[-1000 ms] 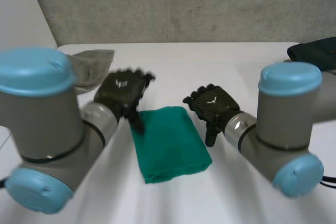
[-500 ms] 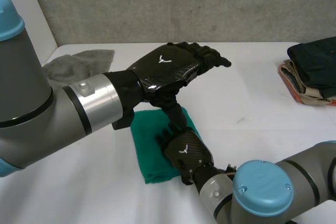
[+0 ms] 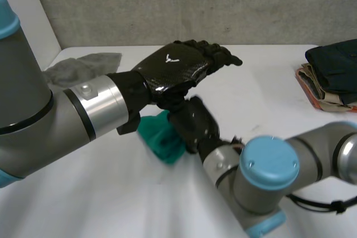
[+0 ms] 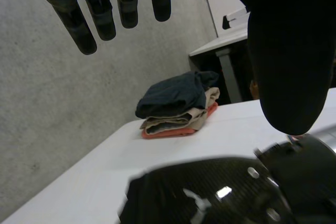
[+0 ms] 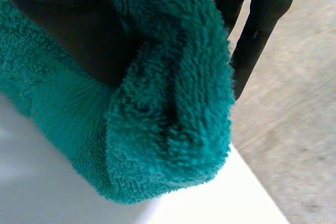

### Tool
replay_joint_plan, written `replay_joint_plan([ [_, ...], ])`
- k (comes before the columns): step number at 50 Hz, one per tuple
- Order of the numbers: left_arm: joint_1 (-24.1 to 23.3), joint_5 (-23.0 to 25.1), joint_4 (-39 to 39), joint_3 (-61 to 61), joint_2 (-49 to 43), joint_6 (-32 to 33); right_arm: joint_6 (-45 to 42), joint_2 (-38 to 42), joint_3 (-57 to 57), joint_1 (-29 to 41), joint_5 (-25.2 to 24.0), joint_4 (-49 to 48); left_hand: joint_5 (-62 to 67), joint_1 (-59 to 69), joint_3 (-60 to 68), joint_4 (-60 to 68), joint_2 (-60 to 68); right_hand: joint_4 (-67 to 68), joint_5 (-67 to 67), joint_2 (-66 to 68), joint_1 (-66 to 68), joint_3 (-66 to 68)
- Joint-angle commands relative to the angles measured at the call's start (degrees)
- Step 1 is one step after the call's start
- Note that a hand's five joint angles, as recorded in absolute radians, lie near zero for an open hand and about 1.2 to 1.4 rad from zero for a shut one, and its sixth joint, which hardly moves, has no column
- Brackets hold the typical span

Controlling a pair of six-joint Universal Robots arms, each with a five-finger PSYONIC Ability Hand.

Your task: Fold the laundry.

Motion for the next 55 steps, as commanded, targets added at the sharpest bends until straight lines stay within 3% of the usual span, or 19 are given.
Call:
replay_joint_plan([
  [1,-0.14,-3.03,0.27,2.93,2.33,0.0,0.34,-4.19,-10.43,-6.2,0.06,4.5,-1.25,0.82,-0.63,-0.19,-0.31,11.67,16.47,13.89,19.86,13.16],
  [10,0.03,-5.14,0.36,6.1,4.71,-0.44,0.42,-6.13,-23.97,-21.75,-0.82,6.7,-1.42,0.65,-0.8,-0.36,-0.48,11.67,16.47,13.89,19.86,13.16],
  [14,0.03,-5.14,0.36,6.01,4.62,-0.44,1.21,-6.13,-28.54,-30.81,-4.41,6.61,-1.42,0.65,-0.8,-0.36,-0.48,11.67,16.47,13.89,19.86,13.16],
  [17,0.03,-5.14,0.36,5.57,4.36,-0.44,2.44,-5.87,-30.92,-38.37,-10.12,6.09,-1.58,0.49,-0.96,-0.53,-0.64,11.67,16.47,13.89,19.86,13.16],
  [22,-0.14,-5.14,0.36,4.0,3.66,-0.44,6.31,2.01,-33.2,-49.17,-19.43,4.25,-1.58,0.49,-0.96,-0.53,-0.64,11.67,16.47,13.89,19.86,13.16],
  [33,-0.49,-5.05,1.06,1.35,0.49,-0.18,3.16,18.38,-31.55,-60.97,-25.85,0.9,-1.58,0.49,-0.96,-0.53,-0.64,11.67,16.47,13.89,19.86,13.16],
  [34,-0.58,-5.05,1.06,1.26,0.4,-0.18,2.45,18.39,-30.84,-61.06,-26.65,0.81,-1.58,0.49,-0.96,-0.53,-0.64,-2.76,2.04,-0.54,5.43,-1.27],
  [35,-0.58,-5.05,1.15,1.26,0.32,-0.09,1.49,18.3,-30.14,-61.32,-27.53,0.81,-1.58,0.49,-0.96,-0.53,-0.64,-32.21,-27.41,-29.99,-24.02,-30.73],
  [36,-0.58,-5.05,1.06,1.35,0.05,-0.09,0.7,17.87,-28.83,-61.49,-28.41,0.81,-1.58,0.49,-0.96,-0.53,-0.64,-58.33,-53.53,-56.11,-50.14,-56.84],
  [41,-0.58,-5.14,1.06,2.05,-0.13,0.0,2.0,13.74,-24.69,-61.85,-28.59,2.65,-1.42,0.65,-0.8,-0.36,-0.48,-58.33,-53.53,-56.11,-50.14,-56.84],
  [47,-0.76,-5.23,0.97,2.76,0.84,-0.09,7.62,-2.14,-18.46,-61.85,-28.59,10.11,-1.42,0.65,-0.8,-0.36,-0.48,-58.33,-53.53,-56.11,-50.14,-56.84],
  [52,-0.93,-5.14,0.88,2.49,1.98,-0.35,8.42,-8.32,-14.49,-62.11,-28.33,15.39,-1.42,0.65,-0.8,-0.36,-0.48,-58.33,-53.53,-56.11,-50.14,-56.84],
  [55,-1.02,-5.14,0.71,1.97,2.69,-0.53,8.25,-13.94,-13.08,-64.65,-25.62,21.01,-1.58,0.49,-0.96,-0.53,-0.64,-58.33,-53.53,-56.11,-50.14,-56.84],
])
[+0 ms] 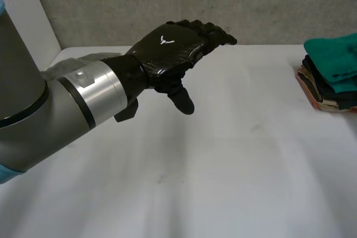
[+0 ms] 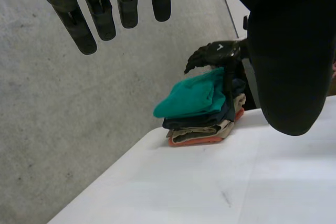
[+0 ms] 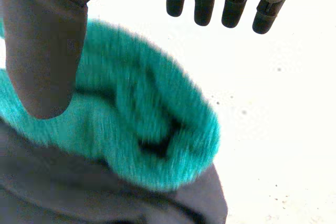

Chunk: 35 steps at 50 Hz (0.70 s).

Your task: Fold the laundry.

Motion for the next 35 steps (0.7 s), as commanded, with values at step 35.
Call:
replay_joint_plan([
  [35,27.18,-27.08,0.08,14.58,-17.53,22.96,-2.69,-24.48,18.06,37.4,14.51,0.11,-0.23,1.83,0.38,0.82,0.71,-1.77,-2.39,-2.34,-3.01,-1.85],
])
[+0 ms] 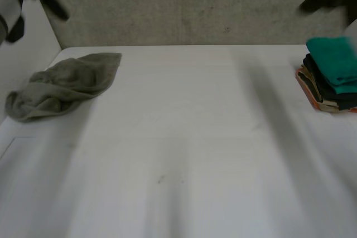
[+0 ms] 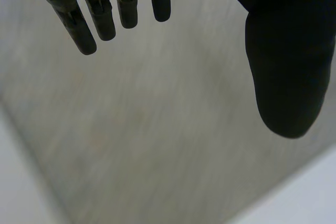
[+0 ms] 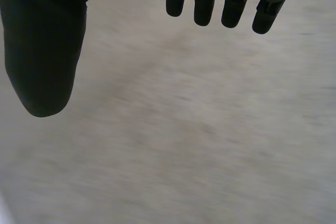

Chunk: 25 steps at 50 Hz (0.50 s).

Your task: Fold the laundry.

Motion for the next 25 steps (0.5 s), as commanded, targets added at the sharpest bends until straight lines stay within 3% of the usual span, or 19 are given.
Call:
replay_joint_plan([
  [1,8.06,-1.61,1.8,-2.37,-16.17,20.12,-4.6,4.02,11.64,7.9,-0.07,2.02,-0.23,1.66,0.38,0.82,0.71,-1.77,-2.38,-2.34,-3.01,-1.85],
  [5,12.64,-1.0,7.33,-1.23,-26.8,25.41,-7.33,7.54,14.81,7.99,0.64,2.46,-0.23,1.66,0.38,0.82,0.71,-1.77,-2.38,-2.34,-3.01,-1.85],
  [10,13.78,3.47,14.09,4.73,-38.31,26.73,-9.52,10.01,17.27,7.73,1.69,2.55,1.27,3.17,1.89,2.32,2.22,-1.77,-2.38,-2.34,-3.01,-1.85],
  [17,14.93,5.42,17.8,12.21,-46.59,26.64,-10.06,10.27,20.52,7.11,1.87,2.11,12.19,14.08,12.81,13.24,13.13,-1.77,-2.38,-2.34,-3.01,-1.85],
  [22,14.58,6.38,19.64,14.94,-48.97,26.2,-10.23,10.36,22.02,6.58,1.87,1.76,67.46,69.35,68.07,68.51,68.4,-1.77,-2.38,-2.34,-3.01,-1.85],
  [25,13.7,6.04,20.96,14.85,-48.8,26.38,-10.14,10.27,22.2,6.49,1.87,1.84,67.53,69.43,68.15,68.58,68.47,-1.77,-2.38,-2.34,-3.01,-1.85],
])
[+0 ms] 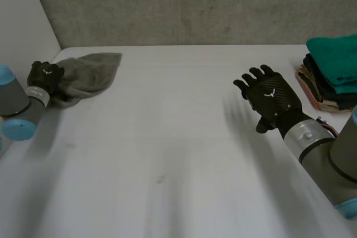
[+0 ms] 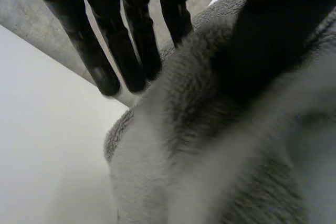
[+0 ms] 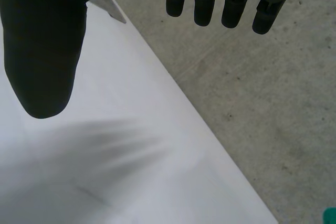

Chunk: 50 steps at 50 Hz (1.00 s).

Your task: Fold the laundry.

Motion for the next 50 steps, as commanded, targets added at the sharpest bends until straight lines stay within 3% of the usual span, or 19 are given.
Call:
replay_joint_plan([
  [1,-2.0,0.08,2.41,0.95,-0.11,-0.63,0.15,-0.19,1.18,-0.36,-0.09,-0.18,25.42,20.53,24.28,23.87,22.98,-1.77,-2.38,-2.34,-3.01,-1.85],
  [4,-3.84,-0.18,2.41,-0.11,3.48,-1.51,0.06,-0.27,1.27,-0.36,-0.09,-0.27,25.42,20.53,24.28,23.87,22.98,-1.77,-2.38,-2.34,-3.01,-1.85],
  [12,-11.66,0.25,3.2,-10.3,26.15,-17.67,0.5,-1.15,0.48,-2.03,0.53,-0.18,25.42,20.53,24.28,23.87,22.98,-1.77,-2.38,-2.34,-3.01,-1.85],
  [17,-22.45,0.25,3.2,-17.84,40.12,-27.25,0.68,-1.94,0.04,-2.65,3.16,-0.09,25.42,20.53,24.28,23.87,22.98,-1.77,-2.38,-2.34,-3.01,-1.85],
  [20,-27.74,0.34,3.29,-21.55,43.3,-29.9,0.94,-2.56,0.04,-3.35,4.74,-0.09,25.42,20.53,24.28,23.87,22.98,-1.77,-2.38,-2.34,-3.01,-1.85],
  [24,-37.76,-0.01,3.29,-25.77,42.97,-31.93,1.2,-4.22,-0.14,-5.19,7.72,-0.09,25.42,20.53,24.28,23.87,22.98,-1.77,-2.38,-2.34,-3.01,-1.85],
  [25,-42.21,-0.36,3.12,-26.82,40.7,-32.01,1.2,-4.49,-0.22,-5.63,8.52,-0.09,25.42,20.53,24.28,23.87,22.98,-1.77,-2.38,-2.34,-3.01,-1.85],
  [28,-48.91,-0.45,2.07,-26.57,32.2,-32.1,1.29,-4.76,-0.84,-6.25,11.32,0.35,25.42,20.53,24.28,23.87,22.98,-1.77,-2.38,-2.34,-3.01,-1.85],
  [31,-53.06,-0.8,0.22,-25.69,26.19,-32.02,1.21,-4.76,-1.37,-6.43,12.74,0.7,25.42,20.53,24.28,23.87,22.98,-1.77,-2.38,-2.34,-3.01,-1.85],
  [32,-54.55,-0.89,-1.09,-24.65,23.48,-31.84,1.2,-4.76,-1.46,-6.6,13.01,1.05,-16.02,-20.92,-17.16,-17.57,-18.46,-1.77,-2.38,-2.34,-3.01,-1.85],
  [33,-54.74,-0.89,-1.54,-24.03,23.01,-31.75,1.12,-4.76,-1.46,-6.6,13.01,1.31,-33.76,-38.65,-34.9,-35.31,-36.2,-1.77,-2.38,-2.34,-3.01,-1.85],
  [34,-54.74,-0.97,-1.8,-23.58,23.01,-31.84,1.12,-4.76,-1.46,-6.6,13.01,1.58,-41.43,-46.32,-42.57,-42.98,-43.87,-1.77,-2.38,-2.34,-3.01,-1.85],
  [39,-52.11,-2.03,-1.98,-22.09,27.39,-31.58,0.94,-4.76,-1.63,-6.34,12.74,4.82,-40.83,-45.73,-41.97,-42.38,-43.27,-1.77,-2.38,-2.34,-3.01,-1.85],
  [44,-42.81,-3.09,-1.89,-22.0,34.16,-30.0,1.29,-5.8,-1.54,-4.68,11.17,10.79,-39.99,-44.89,-41.13,-41.54,-42.43,-1.77,-2.38,-2.34,-3.01,-1.85],
  [50,-33.4,-2.12,-3.21,-20.95,33.3,-23.59,1.82,-8.62,-2.6,-0.1,10.28,22.92,-38.81,-43.71,-39.96,-40.36,-41.26,-1.77,-2.38,-2.34,-3.01,-1.85],
])
